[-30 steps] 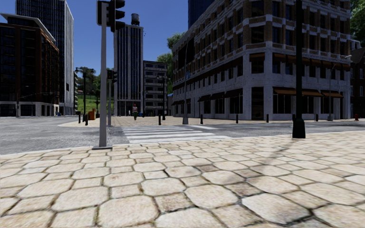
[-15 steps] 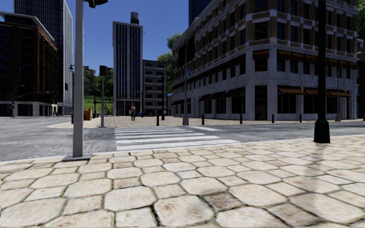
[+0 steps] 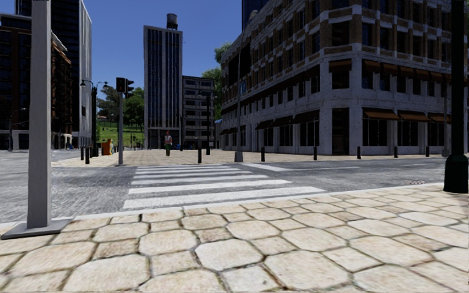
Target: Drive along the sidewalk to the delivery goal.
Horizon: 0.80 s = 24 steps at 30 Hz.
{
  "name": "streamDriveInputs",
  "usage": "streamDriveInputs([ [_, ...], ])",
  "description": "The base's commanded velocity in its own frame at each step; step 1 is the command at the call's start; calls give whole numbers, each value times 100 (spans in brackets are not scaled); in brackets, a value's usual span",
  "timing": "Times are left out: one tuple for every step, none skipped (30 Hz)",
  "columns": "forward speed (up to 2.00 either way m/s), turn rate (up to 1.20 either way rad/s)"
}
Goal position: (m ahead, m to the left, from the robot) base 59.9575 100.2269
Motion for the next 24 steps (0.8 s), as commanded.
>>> streamDriveInputs([
  [200, 0],
  [200, 0],
  [200, 0],
  [200, 0],
  [200, 0],
  [200, 0],
  [200, 0],
  [200, 0],
  [200, 0],
  [200, 0],
  [200, 6],
  [200, 6],
  [200, 19],
  [200, 25],
  [200, 26],
  [200, 26],
  [200, 28],
  [200, 29],
  [200, 33],
  [200, 35],
  [200, 35],
  [200, 36],
  [200, 36],
  [200, 36],
])
